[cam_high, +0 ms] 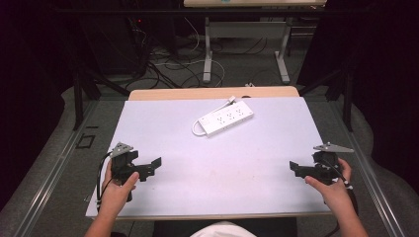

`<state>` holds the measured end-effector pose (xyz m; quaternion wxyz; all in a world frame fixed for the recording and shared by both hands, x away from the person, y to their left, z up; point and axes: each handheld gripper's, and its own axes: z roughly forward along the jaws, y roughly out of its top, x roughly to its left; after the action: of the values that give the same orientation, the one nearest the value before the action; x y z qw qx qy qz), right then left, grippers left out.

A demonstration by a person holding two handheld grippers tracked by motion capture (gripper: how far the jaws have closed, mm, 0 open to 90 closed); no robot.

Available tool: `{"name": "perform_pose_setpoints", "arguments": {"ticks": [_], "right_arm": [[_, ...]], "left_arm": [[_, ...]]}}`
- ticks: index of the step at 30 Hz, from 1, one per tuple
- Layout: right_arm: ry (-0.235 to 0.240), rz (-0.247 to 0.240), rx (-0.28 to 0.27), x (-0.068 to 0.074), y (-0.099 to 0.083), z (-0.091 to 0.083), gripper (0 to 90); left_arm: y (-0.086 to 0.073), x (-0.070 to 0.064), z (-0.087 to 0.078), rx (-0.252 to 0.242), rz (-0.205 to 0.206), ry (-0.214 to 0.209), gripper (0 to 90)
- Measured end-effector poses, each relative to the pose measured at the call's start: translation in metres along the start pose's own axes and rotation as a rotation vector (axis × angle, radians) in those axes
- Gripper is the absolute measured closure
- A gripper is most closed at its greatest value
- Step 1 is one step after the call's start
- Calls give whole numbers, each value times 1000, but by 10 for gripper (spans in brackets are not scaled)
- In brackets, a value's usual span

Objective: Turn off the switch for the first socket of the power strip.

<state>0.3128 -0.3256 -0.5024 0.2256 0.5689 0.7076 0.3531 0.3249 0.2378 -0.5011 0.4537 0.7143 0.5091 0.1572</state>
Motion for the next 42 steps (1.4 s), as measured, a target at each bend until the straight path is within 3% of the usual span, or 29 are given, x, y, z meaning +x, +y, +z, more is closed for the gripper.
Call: {"name": "perform_pose_setpoints", "arguments": {"ticks": [3,5,15,19,42], "right_arm": [[1,-4,5,2,-1,2,33],[7,-12,4,3,0,2,41],[-3,-48,4,8,3,-3,67],[10,-46,5,10,7,-5,117],[76,-101,5,31,20,0,148]], "left_arm": [[0,-1,-2,-7,-4,-4,0],[-2,-2,-4,-6,25,0,0],[-3,-10,-7,17,59,-2,1],[-2,-10,-9,15,60,-6,3],[-2,-11,-13,-2,48,-9,18]]}}
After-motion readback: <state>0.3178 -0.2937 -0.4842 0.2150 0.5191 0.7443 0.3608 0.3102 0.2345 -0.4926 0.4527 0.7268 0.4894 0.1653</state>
